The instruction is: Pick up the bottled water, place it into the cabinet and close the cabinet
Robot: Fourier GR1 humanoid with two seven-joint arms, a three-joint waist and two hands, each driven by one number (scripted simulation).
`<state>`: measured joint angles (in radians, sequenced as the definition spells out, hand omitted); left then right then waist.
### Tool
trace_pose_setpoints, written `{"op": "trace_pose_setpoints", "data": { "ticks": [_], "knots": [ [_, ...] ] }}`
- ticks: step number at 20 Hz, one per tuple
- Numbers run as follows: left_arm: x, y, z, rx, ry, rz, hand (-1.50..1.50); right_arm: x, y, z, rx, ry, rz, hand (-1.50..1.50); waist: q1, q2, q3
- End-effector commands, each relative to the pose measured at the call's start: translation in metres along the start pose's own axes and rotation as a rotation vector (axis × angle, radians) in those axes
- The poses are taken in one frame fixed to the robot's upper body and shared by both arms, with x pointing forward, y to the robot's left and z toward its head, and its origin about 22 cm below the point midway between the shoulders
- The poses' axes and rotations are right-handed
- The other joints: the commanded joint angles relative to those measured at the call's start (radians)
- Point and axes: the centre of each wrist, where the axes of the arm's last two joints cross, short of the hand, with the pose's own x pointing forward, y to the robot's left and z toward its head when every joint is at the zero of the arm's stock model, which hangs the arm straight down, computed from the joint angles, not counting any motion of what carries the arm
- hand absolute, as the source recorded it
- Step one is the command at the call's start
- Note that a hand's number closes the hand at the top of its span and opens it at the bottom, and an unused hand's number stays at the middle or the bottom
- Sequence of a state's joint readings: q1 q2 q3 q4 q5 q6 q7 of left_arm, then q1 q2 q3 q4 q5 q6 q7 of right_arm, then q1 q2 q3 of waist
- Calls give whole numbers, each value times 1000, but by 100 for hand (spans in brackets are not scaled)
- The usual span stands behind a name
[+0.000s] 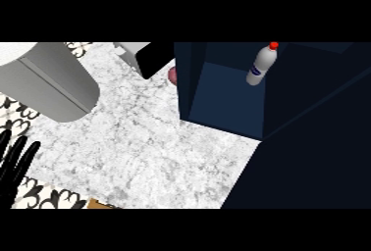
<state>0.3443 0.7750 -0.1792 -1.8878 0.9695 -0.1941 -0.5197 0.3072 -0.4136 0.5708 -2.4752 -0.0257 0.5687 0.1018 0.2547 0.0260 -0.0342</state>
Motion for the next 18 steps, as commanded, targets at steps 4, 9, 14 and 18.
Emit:
{"op": "trace_pose_setpoints", "data": {
  "ticks": [4, 9, 14, 18],
  "knots": [
    [3, 4, 0, -4, 7, 5, -150, -3, 9, -22, 81, -3, -60, 150, -4, 12, 5],
    [7, 6, -4, -7, -19, -3, -150, -12, 12, -23, 97, -9, -151, 150, 10, 32, 5],
    [10, 8, -8, -24, -28, -6, -150, -22, 14, -28, 132, -59, -246, 150, 43, 48, 8],
    [14, 10, -10, -34, -28, -8, -150, -25, 6, -27, 84, -59, -256, 150, 31, 46, 8]
  ]
}}
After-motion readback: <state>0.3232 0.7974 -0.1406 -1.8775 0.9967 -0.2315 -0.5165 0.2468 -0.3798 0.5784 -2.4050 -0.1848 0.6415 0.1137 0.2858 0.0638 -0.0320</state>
